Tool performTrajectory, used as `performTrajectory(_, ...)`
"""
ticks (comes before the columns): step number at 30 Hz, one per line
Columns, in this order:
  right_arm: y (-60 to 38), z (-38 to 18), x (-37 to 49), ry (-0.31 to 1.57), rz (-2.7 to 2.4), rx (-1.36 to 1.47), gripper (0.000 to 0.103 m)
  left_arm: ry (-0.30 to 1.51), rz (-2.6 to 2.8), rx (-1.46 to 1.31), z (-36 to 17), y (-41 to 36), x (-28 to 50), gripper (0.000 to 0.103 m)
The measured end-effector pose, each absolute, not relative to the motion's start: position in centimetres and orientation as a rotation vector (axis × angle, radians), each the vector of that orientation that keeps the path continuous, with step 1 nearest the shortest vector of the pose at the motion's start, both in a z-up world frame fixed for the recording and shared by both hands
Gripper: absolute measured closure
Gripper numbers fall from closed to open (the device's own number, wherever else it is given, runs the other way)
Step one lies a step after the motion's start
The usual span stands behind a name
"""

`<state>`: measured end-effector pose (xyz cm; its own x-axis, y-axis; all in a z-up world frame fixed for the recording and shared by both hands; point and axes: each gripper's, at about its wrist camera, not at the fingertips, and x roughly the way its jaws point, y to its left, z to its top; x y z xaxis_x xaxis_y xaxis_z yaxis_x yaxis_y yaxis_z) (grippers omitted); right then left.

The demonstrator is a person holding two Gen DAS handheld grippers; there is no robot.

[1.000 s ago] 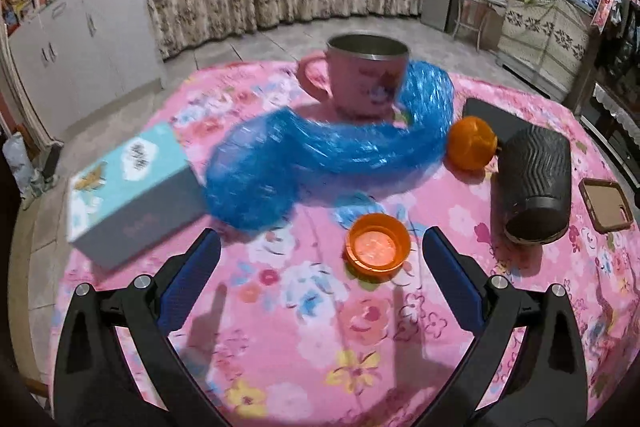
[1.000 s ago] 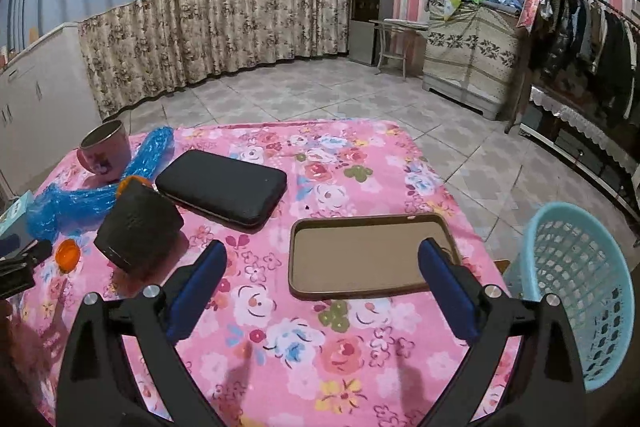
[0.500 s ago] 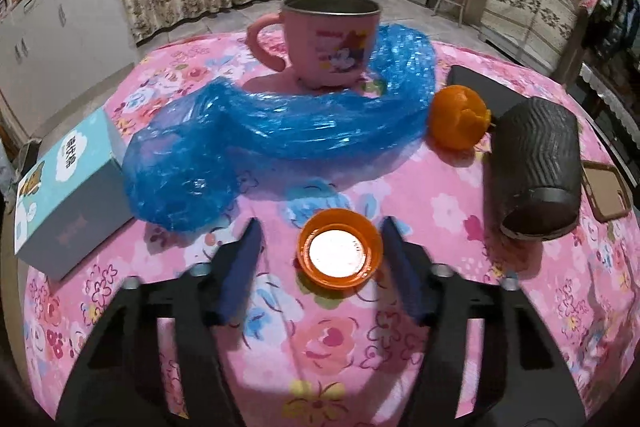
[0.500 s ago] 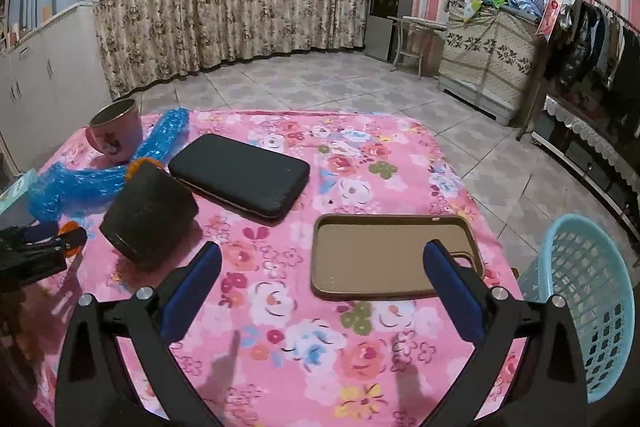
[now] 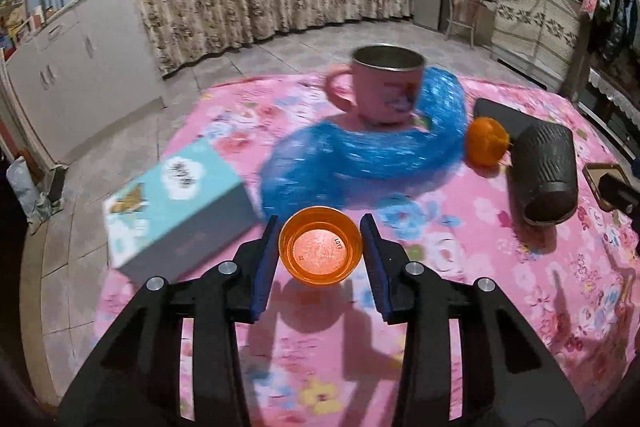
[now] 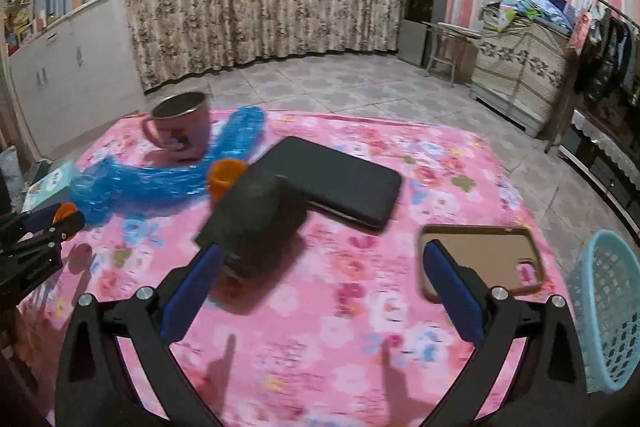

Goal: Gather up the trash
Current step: 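Grasp the orange cap with the left tool while the right tool grasps the black speaker, then carry the orange cap and black speaker over the blue basket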

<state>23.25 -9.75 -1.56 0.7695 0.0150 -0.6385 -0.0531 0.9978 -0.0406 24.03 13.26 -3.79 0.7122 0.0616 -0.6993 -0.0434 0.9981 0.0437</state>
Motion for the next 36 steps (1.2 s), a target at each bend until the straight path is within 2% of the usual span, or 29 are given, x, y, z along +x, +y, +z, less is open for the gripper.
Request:
performTrajectory(14, -6.6, -4.5, 27.5, 0.818, 0.005, -0.054, 0.006, 0.724, 0.071, -0.013, -1.5, 16.6, 23.4, 0.064)
performTrajectory(18, -6.2, -4.7, 27.4, 0.838, 0.074, -0.050, 0.031, 0.707, 0.081, -0.003, -0.4, 16.6, 23.5, 0.064)
performTrajectory(25, -7.5, -3.6, 26.3, 0.789, 0.095, -0.030, 0.035, 0.687, 0.086, 0.009, 2.0, 15.9, 23.8, 0.064)
performTrajectory(36, -14.6, 0.7, 21.4, 0.666, 0.055, -0.018, 0.035, 0.682, 0.057, 0.002, 3.6, 12.7, 22.9, 0.064)
